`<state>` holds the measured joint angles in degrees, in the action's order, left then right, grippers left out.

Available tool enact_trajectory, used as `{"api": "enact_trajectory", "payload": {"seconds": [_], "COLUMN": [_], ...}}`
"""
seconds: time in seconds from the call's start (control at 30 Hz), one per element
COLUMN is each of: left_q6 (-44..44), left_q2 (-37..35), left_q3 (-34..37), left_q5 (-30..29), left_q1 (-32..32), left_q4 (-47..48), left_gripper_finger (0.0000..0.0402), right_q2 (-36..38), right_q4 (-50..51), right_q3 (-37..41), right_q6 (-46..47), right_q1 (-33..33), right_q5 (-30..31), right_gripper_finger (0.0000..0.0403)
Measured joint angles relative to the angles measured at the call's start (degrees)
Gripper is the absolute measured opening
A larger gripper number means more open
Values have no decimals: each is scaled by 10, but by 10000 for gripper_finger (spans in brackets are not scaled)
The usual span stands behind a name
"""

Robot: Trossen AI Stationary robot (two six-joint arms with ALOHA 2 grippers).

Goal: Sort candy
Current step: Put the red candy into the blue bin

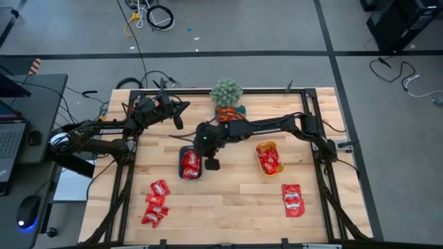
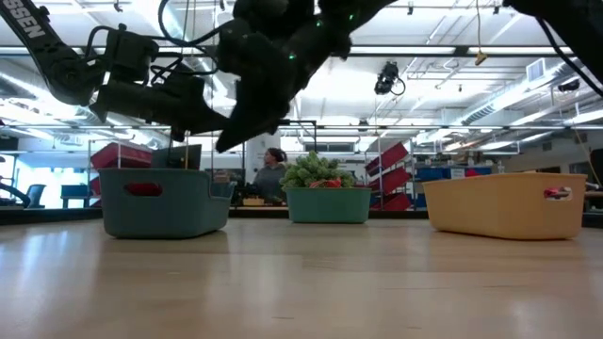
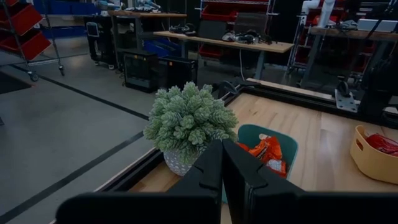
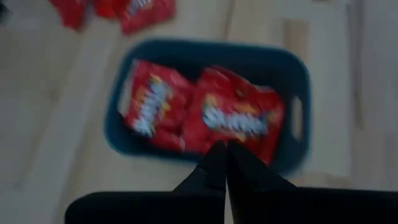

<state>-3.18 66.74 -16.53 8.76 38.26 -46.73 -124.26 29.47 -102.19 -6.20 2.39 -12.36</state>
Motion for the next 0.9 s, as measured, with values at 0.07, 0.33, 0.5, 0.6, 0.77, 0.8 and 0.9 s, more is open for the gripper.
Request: {"api": "enact_trajectory", "payload": {"seconds": [0.07,0.33,0.5,0.6,0.77,0.8,0.9], "left_q6": [0,1,1,1,0,0,-1], "left_q2": [0,0,0,0,0,0,0], "left_q3": [0,0,0,0,0,0,0], "left_q5": [0,0,0,0,0,0,0], "left_q1": [0,0,0,0,0,0,0], "left_q4": [0,0,0,0,0,0,0], "left_gripper_finger": [11,11,11,11,11,11,11], "right_q2": [10,97,228,318,441,459,502], "right_q4": [7,-60,-71,-52,33,56,123], "right_q3": [15,180,300,363,445,458,488], "right_q6": [-5,54,118,172,287,312,378], "right_q1": [-7,-30,-48,-63,-105,-118,-163], "right_q5": [40,125,181,209,215,215,214], "right_gripper_finger": [0,0,0,0,0,0,0]}}
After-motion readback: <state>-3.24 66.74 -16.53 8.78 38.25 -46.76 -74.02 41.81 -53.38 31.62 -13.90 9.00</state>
